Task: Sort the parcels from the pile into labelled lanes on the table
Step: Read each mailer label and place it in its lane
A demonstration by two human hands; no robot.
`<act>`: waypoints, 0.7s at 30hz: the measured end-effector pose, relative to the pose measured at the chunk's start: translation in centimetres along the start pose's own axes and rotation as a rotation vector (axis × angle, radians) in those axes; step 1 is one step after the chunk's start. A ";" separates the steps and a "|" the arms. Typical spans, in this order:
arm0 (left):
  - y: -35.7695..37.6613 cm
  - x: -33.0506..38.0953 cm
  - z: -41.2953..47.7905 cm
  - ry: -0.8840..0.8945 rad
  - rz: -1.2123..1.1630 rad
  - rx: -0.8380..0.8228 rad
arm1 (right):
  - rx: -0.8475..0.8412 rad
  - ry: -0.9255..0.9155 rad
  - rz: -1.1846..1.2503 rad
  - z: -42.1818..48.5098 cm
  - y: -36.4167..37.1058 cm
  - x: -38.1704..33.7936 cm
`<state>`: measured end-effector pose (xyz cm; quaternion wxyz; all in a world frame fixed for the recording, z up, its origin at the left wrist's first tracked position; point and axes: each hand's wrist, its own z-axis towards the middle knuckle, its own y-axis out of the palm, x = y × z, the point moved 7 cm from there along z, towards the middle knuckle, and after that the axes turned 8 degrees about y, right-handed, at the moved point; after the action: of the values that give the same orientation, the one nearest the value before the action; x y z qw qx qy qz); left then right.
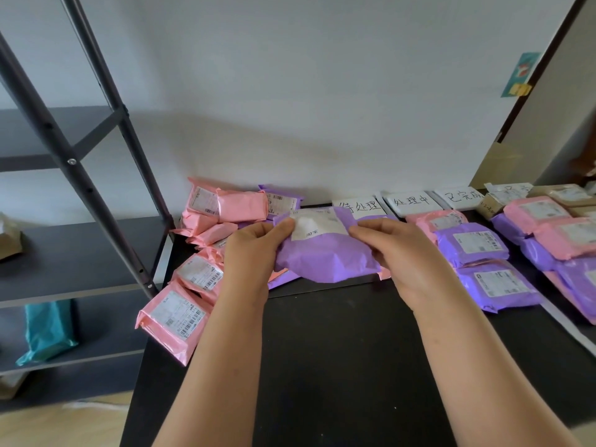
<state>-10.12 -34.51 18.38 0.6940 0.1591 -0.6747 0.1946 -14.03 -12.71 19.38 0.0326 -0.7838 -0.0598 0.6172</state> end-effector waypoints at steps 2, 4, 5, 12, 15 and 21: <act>0.2 -0.1 -0.1 -0.001 -0.015 -0.049 | 0.016 -0.059 -0.069 -0.3 -0.2 -0.3; 0.2 0.0 -0.2 0.007 -0.019 -0.075 | 0.010 -0.106 -0.106 -0.7 -0.3 -0.6; 0.2 0.0 -0.3 0.006 -0.023 -0.084 | 0.008 -0.124 -0.122 -0.9 -0.3 -0.7; 0.9 0.5 -1.3 0.019 -0.079 -0.112 | -0.030 -0.186 -0.176 -1.6 -0.3 -0.7; 0.7 0.6 -1.4 0.030 -0.083 -0.118 | -0.037 -0.204 -0.177 -1.8 -0.3 -0.7; 0.4 1.1 -1.6 0.086 -0.018 -0.138 | -0.003 -0.211 -0.199 -2.0 -0.2 -0.5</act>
<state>-8.91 -33.28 19.44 0.7333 0.1084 -0.6546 0.1481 -12.16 -12.51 20.36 0.0861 -0.7048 -0.1410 0.6898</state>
